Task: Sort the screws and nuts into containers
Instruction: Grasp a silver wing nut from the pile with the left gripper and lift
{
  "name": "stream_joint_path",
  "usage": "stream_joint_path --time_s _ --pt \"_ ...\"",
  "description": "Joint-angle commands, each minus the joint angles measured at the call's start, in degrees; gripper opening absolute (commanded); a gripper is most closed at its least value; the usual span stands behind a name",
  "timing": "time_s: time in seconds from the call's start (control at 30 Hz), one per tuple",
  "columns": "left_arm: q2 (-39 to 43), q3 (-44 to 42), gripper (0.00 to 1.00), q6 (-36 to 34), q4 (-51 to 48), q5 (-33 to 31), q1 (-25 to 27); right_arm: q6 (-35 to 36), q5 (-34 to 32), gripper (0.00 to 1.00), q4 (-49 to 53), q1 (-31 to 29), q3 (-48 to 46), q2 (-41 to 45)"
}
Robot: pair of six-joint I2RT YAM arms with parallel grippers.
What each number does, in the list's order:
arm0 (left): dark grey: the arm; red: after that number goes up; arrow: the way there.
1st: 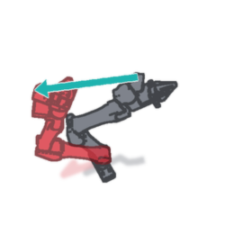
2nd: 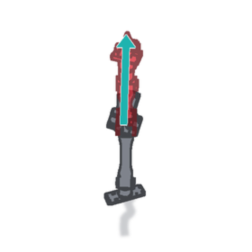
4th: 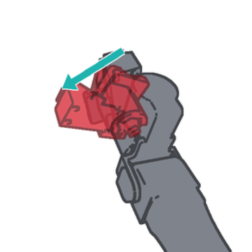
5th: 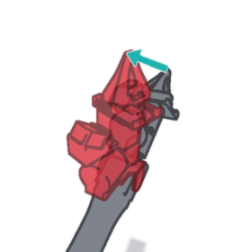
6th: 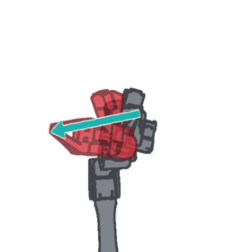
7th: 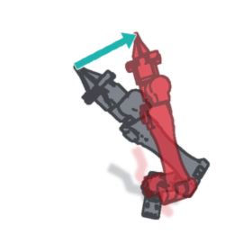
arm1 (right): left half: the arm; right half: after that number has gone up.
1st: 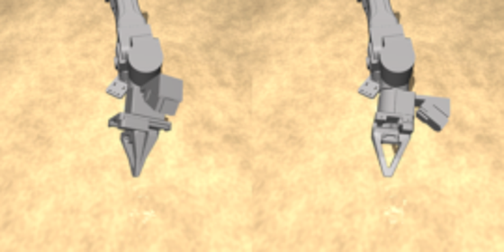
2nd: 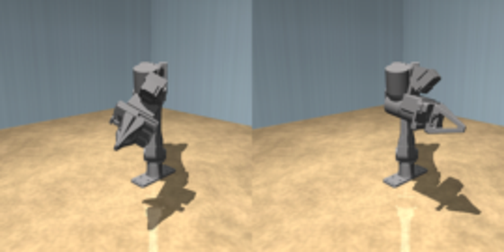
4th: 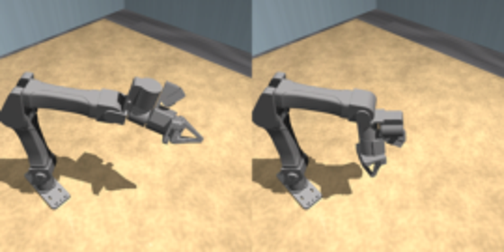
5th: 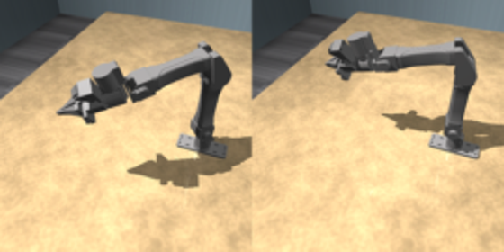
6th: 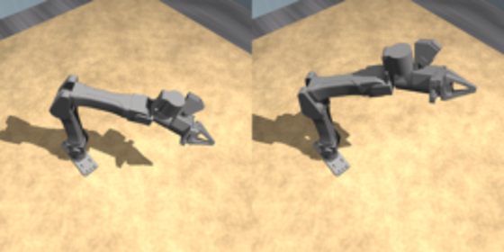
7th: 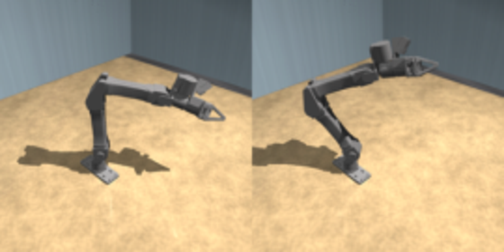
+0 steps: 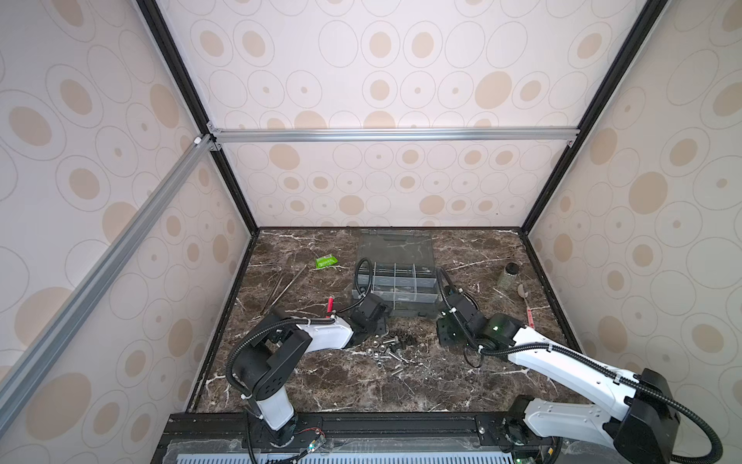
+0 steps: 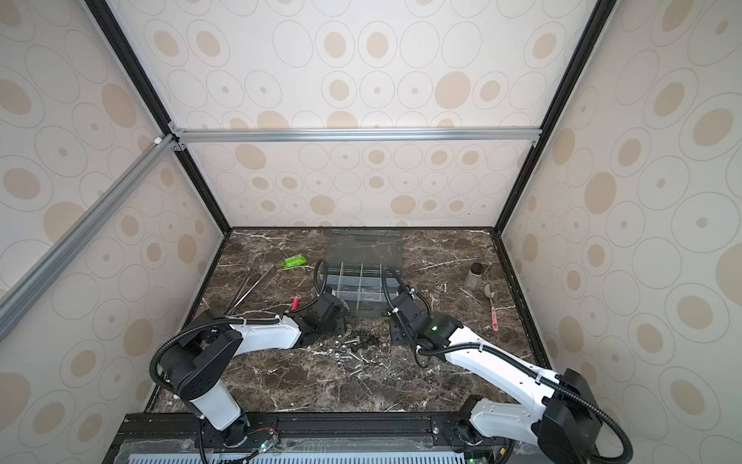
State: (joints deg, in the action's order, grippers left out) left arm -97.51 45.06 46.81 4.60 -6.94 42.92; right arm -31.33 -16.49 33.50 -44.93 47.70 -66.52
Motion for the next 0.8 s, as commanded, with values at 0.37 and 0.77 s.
stream_joint_path --time_s 0.37,0.77 --pt "1.84 -3.05 0.15 -1.45 -1.83 -2.03 0.46 -1.78 -0.61 0.33 -0.01 0.28 -1.75 0.55" --pt "10.94 -7.34 0.13 -3.3 -4.1 -0.88 0.46 -2.55 -0.07 0.33 0.36 0.27 -2.16 1.04"
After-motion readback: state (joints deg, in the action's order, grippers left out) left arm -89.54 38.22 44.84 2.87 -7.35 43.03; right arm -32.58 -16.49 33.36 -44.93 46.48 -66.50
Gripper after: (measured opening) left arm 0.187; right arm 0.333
